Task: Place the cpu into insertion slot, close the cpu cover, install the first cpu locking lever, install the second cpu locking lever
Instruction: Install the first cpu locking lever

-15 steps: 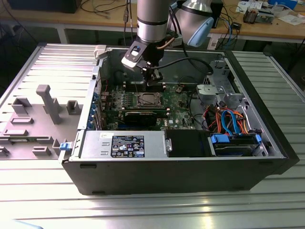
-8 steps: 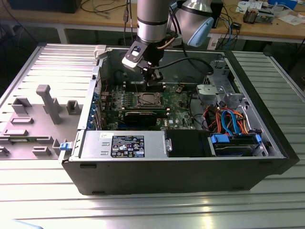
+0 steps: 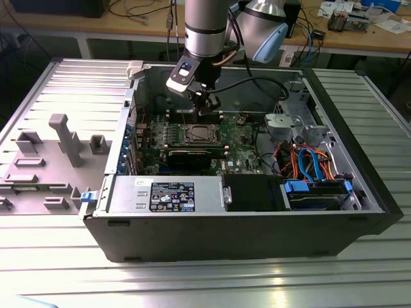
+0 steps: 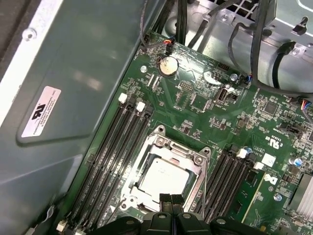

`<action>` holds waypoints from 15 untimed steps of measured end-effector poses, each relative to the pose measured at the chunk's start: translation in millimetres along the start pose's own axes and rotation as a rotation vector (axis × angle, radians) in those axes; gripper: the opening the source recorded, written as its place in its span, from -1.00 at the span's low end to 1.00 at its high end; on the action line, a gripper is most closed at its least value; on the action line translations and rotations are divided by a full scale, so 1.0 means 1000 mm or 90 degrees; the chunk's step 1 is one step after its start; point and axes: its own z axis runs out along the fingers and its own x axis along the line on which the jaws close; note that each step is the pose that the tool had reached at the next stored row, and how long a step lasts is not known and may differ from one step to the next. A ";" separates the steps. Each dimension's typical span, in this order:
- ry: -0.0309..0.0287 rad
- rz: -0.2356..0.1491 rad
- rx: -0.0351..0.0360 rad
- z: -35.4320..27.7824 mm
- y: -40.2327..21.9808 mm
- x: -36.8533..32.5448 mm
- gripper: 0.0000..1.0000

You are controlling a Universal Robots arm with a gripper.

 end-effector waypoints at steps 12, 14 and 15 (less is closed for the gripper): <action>0.0000 -0.019 -0.0003 0.0000 0.0000 0.0000 -0.79; 0.0000 -0.022 -0.0003 0.0000 0.0000 0.0000 -0.79; 0.0000 -0.024 -0.0003 0.0000 0.0000 0.0000 -0.79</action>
